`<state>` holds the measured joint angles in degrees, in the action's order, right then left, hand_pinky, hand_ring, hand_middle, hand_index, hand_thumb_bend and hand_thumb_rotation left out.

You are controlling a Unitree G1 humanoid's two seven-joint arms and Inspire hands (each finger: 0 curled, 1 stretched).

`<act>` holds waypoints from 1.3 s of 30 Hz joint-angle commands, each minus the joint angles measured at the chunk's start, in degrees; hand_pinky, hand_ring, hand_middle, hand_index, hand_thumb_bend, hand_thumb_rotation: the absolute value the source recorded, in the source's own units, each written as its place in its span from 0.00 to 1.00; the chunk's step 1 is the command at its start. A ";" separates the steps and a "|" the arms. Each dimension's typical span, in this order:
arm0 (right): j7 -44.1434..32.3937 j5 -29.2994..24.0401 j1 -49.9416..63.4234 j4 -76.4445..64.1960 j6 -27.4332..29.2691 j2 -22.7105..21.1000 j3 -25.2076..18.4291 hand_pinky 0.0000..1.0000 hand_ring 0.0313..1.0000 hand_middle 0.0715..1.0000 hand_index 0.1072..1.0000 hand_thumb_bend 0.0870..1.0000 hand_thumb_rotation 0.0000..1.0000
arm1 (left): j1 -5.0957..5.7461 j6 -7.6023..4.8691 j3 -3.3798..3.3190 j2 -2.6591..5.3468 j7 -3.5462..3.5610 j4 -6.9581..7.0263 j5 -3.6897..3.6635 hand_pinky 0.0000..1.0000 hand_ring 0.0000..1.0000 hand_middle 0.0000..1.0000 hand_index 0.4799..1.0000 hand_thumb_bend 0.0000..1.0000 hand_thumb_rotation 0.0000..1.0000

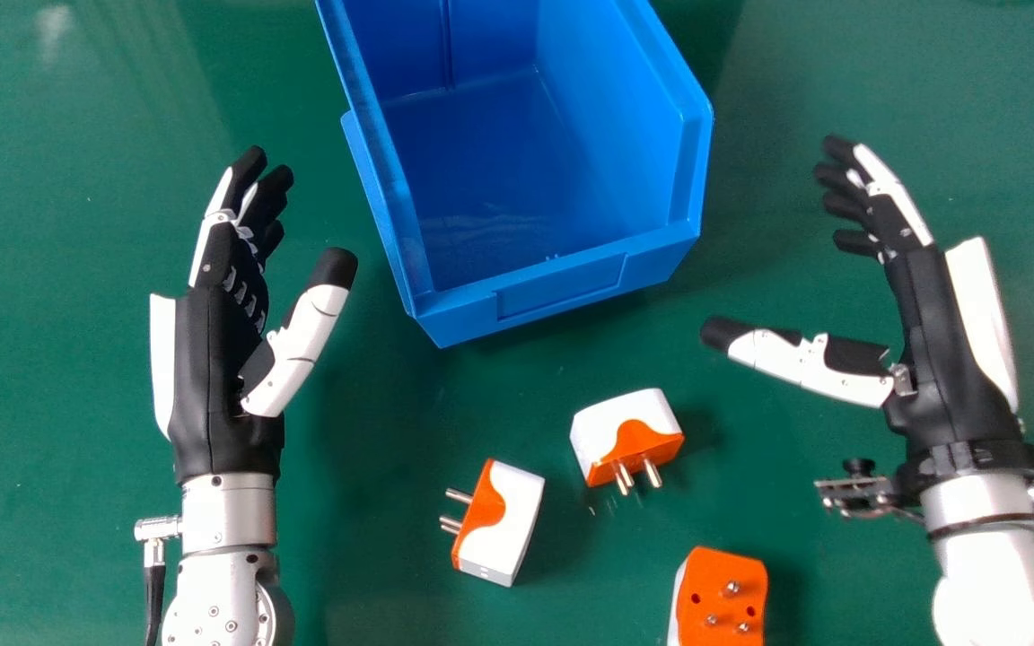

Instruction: Pick all objects and put in blue box

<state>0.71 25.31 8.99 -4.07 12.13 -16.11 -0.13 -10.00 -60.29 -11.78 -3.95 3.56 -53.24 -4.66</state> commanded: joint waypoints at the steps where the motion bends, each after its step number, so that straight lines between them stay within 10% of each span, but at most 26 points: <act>1: -6.35 4.57 1.40 -7.69 -4.75 -4.66 1.51 0.78 0.85 0.86 0.88 0.70 0.37 | 0.24 -1.15 -0.27 -0.26 -0.30 0.60 -0.01 0.93 0.91 0.89 0.78 0.79 0.54; 8: -27.66 14.80 2.40 -24.38 -27.09 -8.16 7.47 0.77 0.84 0.86 0.87 0.72 0.43 | 0.18 -0.78 -0.46 -0.71 1.22 0.99 -1.09 0.92 0.90 0.88 0.78 0.79 0.54; 15: -34.30 15.78 2.18 -28.68 -35.79 -7.43 10.10 0.75 0.83 0.85 0.88 0.78 0.42 | 0.06 -0.81 -0.49 -0.74 2.65 1.38 -2.03 0.92 0.90 0.89 0.78 0.80 0.53; 39: -34.32 27.82 -8.86 -21.36 -42.45 -3.45 25.80 0.81 0.93 0.95 0.94 0.81 0.32 | -1.18 -0.54 -0.20 -0.61 0.19 1.04 0.05 0.91 0.90 0.88 0.77 0.80 0.53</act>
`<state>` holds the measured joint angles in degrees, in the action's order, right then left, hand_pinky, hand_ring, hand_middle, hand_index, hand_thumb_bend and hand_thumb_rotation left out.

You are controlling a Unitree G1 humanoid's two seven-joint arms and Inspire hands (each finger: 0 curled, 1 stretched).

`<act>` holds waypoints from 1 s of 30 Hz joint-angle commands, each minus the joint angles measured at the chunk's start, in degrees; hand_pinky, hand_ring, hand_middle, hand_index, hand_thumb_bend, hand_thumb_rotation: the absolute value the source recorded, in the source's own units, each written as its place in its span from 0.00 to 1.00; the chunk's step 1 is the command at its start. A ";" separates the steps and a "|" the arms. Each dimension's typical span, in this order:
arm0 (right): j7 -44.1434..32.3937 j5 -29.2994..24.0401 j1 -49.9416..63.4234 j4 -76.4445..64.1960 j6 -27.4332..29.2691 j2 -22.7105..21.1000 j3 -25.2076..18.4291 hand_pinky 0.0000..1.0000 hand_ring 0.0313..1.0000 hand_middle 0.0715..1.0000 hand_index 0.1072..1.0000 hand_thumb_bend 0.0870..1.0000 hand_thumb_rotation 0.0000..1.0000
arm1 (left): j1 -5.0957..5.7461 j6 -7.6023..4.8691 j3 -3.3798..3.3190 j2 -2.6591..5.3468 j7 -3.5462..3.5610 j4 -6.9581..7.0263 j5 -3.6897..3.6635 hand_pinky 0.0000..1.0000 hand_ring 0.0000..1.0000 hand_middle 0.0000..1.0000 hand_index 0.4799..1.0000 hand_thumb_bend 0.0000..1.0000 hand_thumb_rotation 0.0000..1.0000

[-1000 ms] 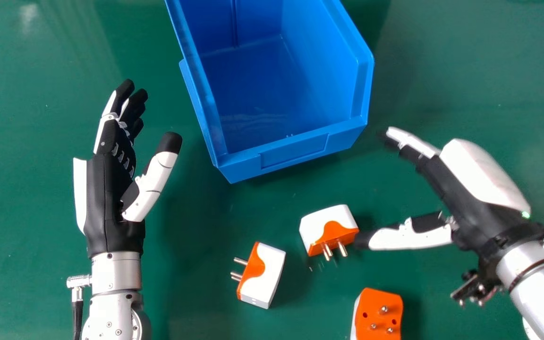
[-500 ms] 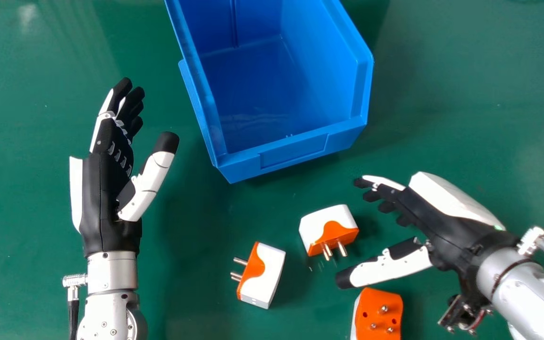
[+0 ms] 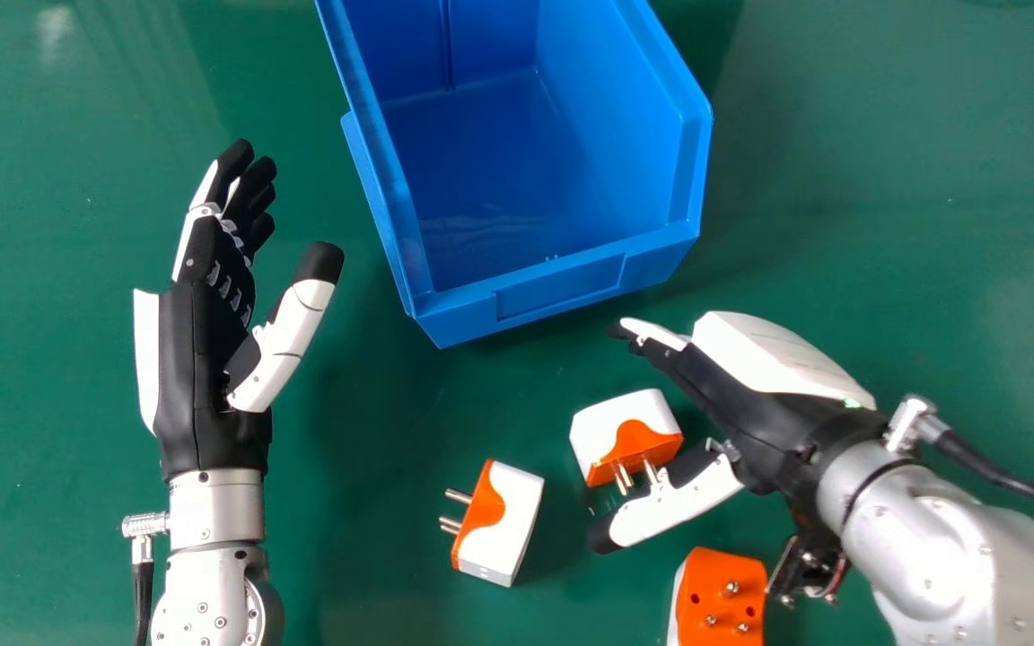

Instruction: Pick all objects and put in blue box

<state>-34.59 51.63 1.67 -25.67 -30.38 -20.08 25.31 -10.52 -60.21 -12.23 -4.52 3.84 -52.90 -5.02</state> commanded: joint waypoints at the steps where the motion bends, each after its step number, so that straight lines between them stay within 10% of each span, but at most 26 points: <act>1: 1.27 2.05 -1.85 0.88 0.19 0.65 0.75 0.81 0.93 0.95 0.94 0.81 0.32 | -0.64 -0.64 0.27 -0.04 -0.11 0.73 0.41 0.91 0.90 0.88 0.77 0.80 0.53; 18: 0.73 5.66 -4.15 5.04 -0.07 1.83 2.77 0.99 0.99 0.99 0.94 0.85 0.37 | -0.80 -0.46 0.42 0.08 -0.91 0.95 0.87 0.90 0.90 0.89 0.77 0.80 0.54; 30: 2.25 7.93 -5.88 11.08 -2.34 4.67 4.07 0.84 0.94 0.96 0.91 0.88 0.30 | -0.38 -0.72 0.38 0.32 -0.38 0.83 0.07 0.90 0.90 0.88 0.77 0.78 0.53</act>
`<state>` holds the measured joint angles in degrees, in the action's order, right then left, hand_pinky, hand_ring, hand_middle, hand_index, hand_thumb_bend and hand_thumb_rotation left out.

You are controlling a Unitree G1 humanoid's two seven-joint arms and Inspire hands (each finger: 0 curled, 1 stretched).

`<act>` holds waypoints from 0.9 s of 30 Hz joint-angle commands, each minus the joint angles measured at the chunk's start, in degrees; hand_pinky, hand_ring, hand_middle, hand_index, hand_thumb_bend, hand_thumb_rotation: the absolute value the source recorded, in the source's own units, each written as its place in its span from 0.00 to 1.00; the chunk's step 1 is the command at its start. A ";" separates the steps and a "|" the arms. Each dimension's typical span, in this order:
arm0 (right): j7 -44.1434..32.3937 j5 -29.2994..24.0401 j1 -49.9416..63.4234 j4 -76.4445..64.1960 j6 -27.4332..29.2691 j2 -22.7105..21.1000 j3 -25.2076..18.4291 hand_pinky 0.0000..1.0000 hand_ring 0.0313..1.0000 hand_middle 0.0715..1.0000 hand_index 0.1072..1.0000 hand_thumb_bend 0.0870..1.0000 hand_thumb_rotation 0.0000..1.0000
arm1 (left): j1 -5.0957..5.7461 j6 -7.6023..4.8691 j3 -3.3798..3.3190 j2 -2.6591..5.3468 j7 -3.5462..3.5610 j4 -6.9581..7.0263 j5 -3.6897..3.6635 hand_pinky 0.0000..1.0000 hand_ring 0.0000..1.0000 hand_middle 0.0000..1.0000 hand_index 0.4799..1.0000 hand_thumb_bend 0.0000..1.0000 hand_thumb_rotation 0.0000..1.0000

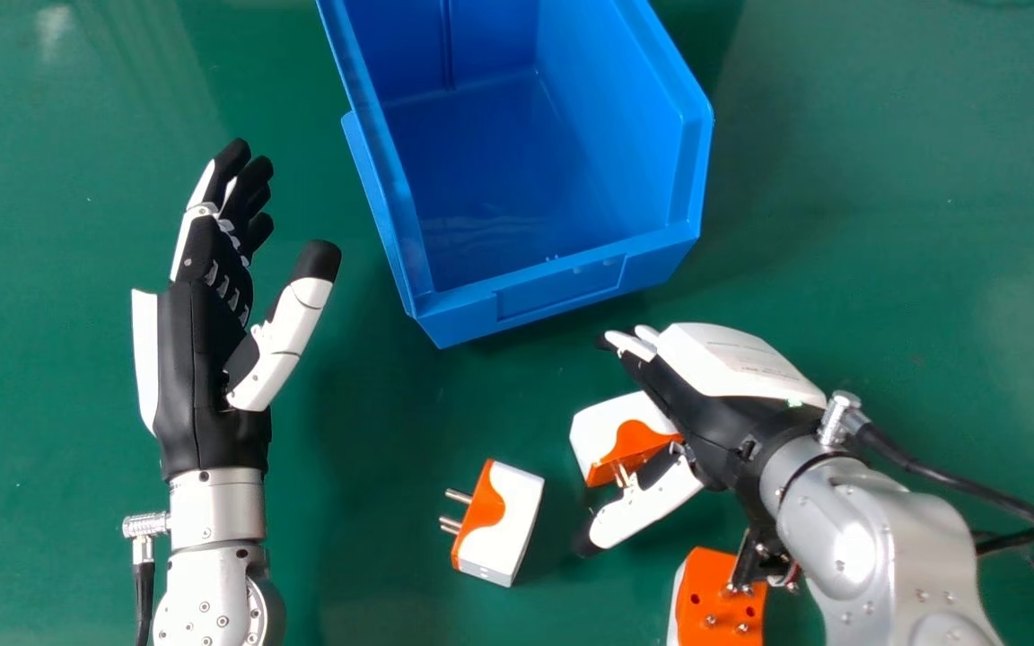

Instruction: Pick all objects and put in blue box

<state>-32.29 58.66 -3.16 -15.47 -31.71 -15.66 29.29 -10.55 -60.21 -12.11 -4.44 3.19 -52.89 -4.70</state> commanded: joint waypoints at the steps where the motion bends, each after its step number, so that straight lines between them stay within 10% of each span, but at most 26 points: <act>1: -0.37 0.88 -1.26 1.36 -1.53 0.69 0.09 0.81 0.94 0.95 0.90 0.88 0.28 | -0.28 -0.72 0.22 0.27 0.32 0.87 -0.34 0.90 0.90 0.88 0.77 0.78 0.53; 27: 0.67 2.93 -3.22 7.75 -3.48 3.43 3.28 0.66 0.87 0.89 0.74 0.84 0.19 | 0.49 -1.22 0.11 0.39 1.54 1.18 -1.39 0.91 0.90 0.88 0.77 0.80 0.53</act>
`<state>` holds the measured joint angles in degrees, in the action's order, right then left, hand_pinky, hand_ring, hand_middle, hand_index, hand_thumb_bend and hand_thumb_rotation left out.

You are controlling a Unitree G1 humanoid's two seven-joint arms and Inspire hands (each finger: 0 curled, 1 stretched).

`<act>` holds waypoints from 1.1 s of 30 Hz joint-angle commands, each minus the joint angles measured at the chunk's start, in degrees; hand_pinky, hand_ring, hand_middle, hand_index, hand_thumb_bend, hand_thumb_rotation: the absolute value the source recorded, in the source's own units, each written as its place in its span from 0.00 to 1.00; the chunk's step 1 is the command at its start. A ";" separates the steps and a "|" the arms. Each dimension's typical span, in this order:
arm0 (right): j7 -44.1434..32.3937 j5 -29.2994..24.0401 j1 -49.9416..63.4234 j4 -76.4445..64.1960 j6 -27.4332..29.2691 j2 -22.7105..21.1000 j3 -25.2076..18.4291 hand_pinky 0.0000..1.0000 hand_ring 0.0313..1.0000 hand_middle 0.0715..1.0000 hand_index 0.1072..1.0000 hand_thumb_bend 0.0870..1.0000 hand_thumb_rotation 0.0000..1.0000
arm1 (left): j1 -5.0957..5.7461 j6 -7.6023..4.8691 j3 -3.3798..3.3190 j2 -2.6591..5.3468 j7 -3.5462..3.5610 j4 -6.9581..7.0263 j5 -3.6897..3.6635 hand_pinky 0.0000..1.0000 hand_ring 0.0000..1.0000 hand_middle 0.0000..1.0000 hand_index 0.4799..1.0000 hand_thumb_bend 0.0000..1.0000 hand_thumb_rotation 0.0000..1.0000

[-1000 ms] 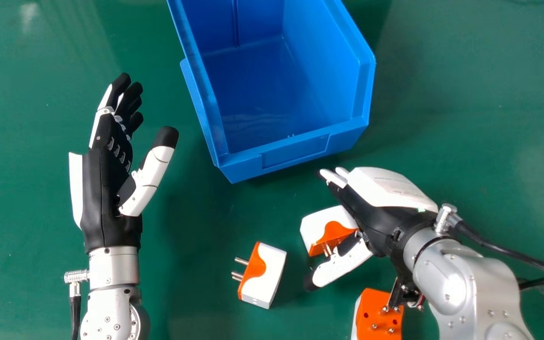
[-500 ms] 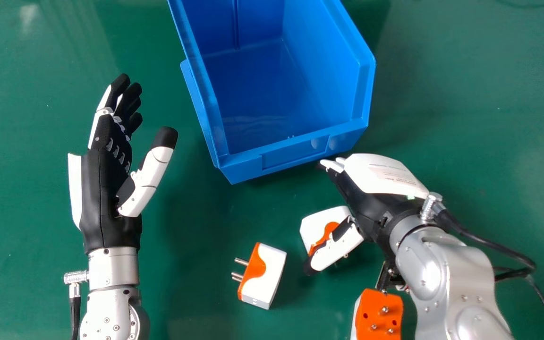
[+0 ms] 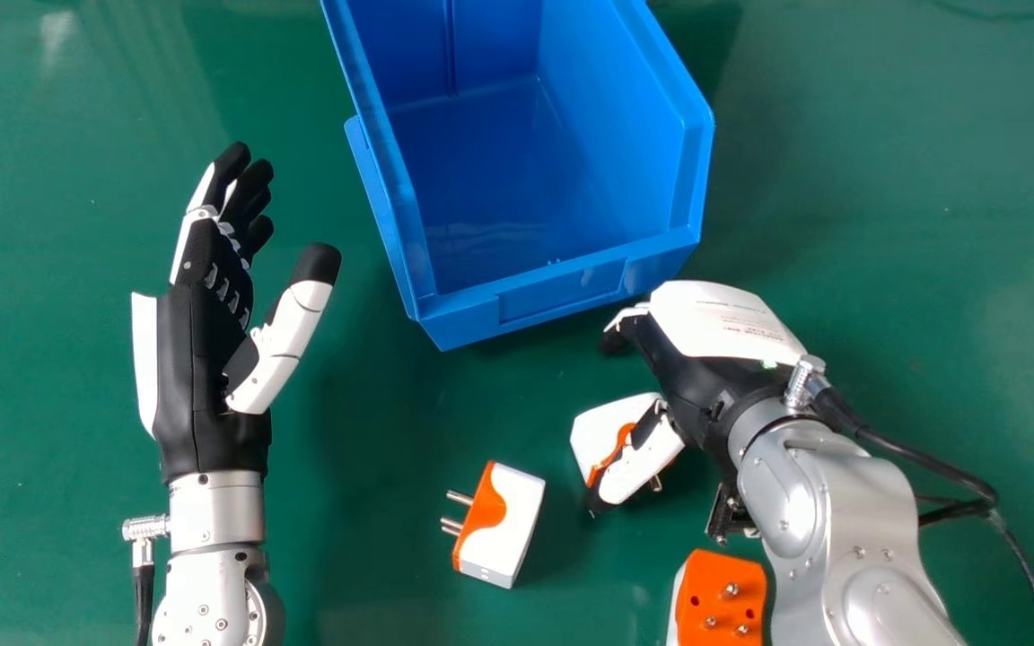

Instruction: Pick all objects and put in blue box

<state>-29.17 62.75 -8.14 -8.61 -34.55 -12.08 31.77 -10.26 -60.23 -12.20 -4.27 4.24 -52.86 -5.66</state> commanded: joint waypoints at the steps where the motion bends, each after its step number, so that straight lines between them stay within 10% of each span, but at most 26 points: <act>1: -2.66 -1.05 1.71 0.94 -0.59 -0.17 0.93 0.66 0.87 0.89 0.74 0.84 0.19 | 0.23 -1.24 0.17 0.23 0.55 1.12 -0.45 0.91 0.90 0.88 0.77 0.80 0.52; 15: -1.43 0.62 2.41 1.85 -1.49 1.48 2.03 0.64 0.85 0.87 0.71 0.83 0.14 | 0.95 -1.19 0.11 0.09 0.07 1.66 0.16 0.90 0.90 0.88 0.77 0.80 0.53; 33: 10.93 -2.84 0.61 15.61 6.27 1.77 2.50 0.36 0.47 0.56 0.67 0.54 0.01 | 0.53 -1.21 -0.05 0.33 1.29 1.29 -0.96 0.90 0.90 0.88 0.77 0.79 0.52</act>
<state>-15.93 63.12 -10.39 3.01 -28.66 -10.16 33.45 -9.32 -60.38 -12.49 -4.03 5.19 -52.42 -6.80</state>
